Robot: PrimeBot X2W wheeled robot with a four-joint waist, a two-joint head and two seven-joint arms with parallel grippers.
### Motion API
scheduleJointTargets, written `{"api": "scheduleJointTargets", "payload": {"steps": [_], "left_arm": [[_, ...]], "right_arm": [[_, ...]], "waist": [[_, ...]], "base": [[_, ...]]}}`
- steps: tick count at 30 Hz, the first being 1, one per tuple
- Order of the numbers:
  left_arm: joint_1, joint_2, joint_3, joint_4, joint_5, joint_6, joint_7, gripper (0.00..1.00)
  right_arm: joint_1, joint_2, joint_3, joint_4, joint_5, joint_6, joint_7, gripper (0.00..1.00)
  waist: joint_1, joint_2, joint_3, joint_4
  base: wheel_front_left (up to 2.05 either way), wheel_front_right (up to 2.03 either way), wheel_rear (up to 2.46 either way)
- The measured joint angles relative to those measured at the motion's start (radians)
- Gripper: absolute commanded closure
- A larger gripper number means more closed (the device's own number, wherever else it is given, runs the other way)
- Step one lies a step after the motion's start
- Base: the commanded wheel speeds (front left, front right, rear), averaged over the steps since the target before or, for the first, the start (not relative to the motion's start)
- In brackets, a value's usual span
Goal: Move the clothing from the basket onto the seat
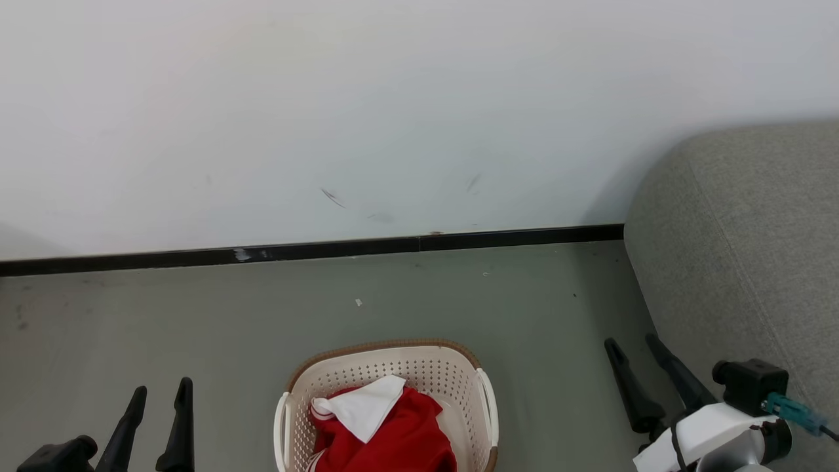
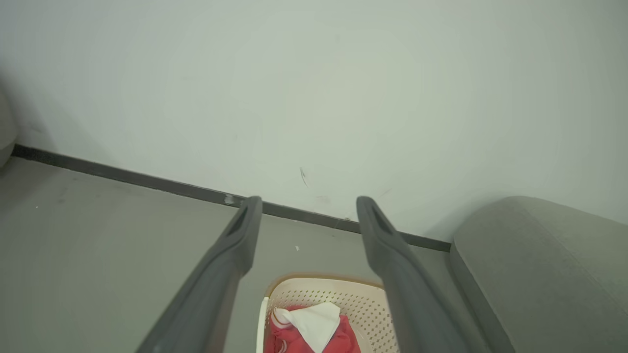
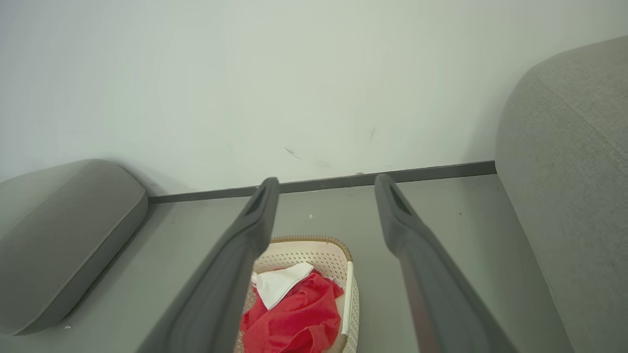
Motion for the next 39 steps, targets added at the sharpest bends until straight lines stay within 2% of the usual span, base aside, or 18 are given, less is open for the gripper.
{"api": "scheduleJointTargets", "payload": {"steps": [19,39], "left_arm": [[0.027,0.000,0.013,-0.040,0.276,0.000,-0.065,0.00],[0.040,-0.027,-0.029,-0.021,0.307,-0.021,-0.065,0.00]], "right_arm": [[0.009,0.027,-0.002,-0.003,-0.301,0.000,-0.062,0.00],[0.049,0.044,-0.038,-0.009,-0.321,0.000,-0.062,0.00]], "waist": [[-0.0003,0.0000,0.014,-0.009],[-0.0004,0.0000,0.070,-0.024]], "base": [[0.00,0.00,0.00],[0.00,0.00,0.00]]}}
